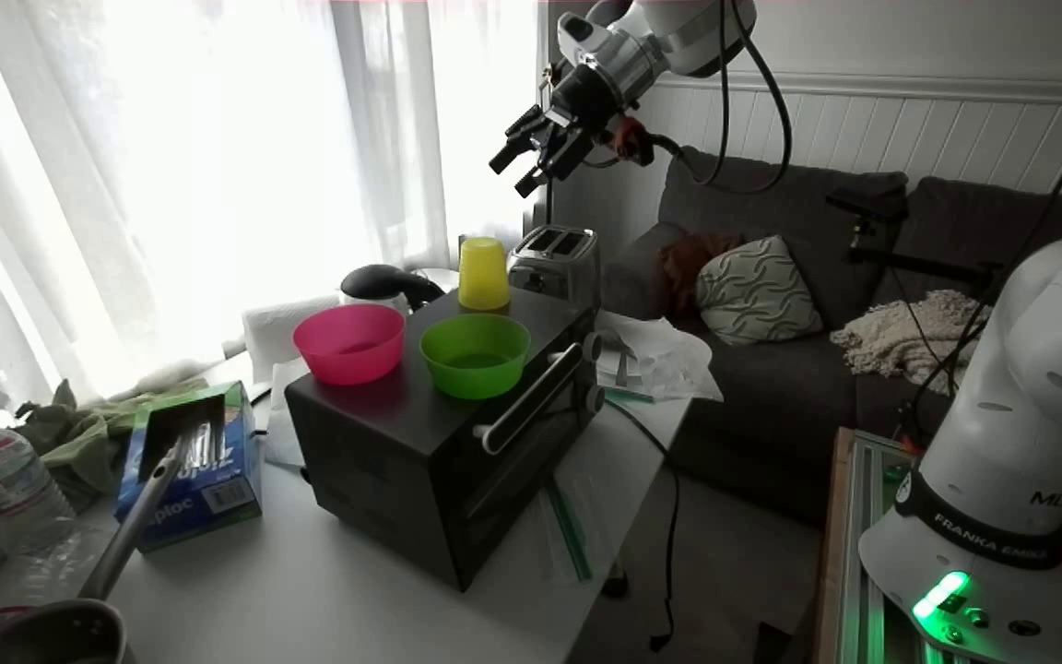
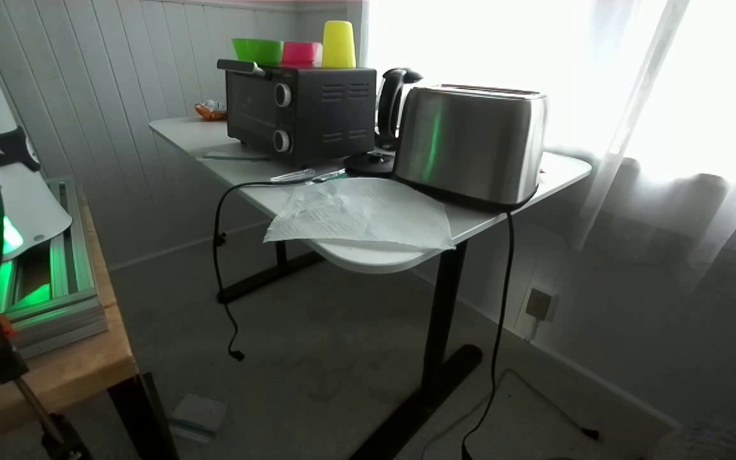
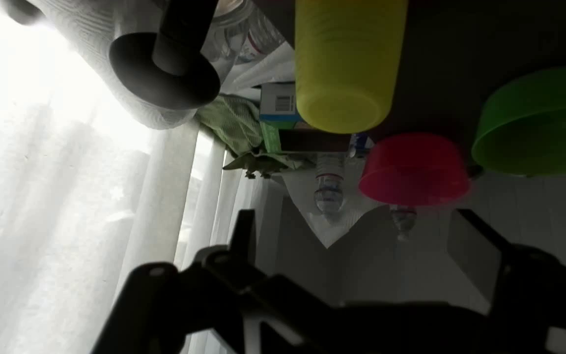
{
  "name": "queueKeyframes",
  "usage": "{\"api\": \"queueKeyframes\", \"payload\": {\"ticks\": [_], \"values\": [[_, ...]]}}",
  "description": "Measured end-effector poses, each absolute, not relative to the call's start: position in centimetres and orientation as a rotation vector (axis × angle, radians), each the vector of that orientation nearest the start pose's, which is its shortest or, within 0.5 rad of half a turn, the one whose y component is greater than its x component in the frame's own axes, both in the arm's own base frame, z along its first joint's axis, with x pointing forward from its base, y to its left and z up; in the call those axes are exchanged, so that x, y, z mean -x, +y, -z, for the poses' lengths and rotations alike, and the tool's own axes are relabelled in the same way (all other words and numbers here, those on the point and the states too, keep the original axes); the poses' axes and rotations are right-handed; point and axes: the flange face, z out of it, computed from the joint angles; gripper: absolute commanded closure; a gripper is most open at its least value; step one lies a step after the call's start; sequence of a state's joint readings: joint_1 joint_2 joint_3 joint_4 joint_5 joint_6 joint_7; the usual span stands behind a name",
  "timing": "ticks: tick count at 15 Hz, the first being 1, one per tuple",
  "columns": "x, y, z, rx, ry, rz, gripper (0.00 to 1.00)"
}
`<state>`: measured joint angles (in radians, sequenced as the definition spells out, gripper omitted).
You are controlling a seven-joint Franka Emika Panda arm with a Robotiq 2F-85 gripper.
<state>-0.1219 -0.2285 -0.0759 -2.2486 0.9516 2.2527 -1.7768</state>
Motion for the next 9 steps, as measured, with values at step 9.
{"api": "queueKeyframes", "payload": {"ticks": [9], "values": [[-48.0, -1.5, -53.4, 2.468, -1.444, 0.780, 0.00]]}}
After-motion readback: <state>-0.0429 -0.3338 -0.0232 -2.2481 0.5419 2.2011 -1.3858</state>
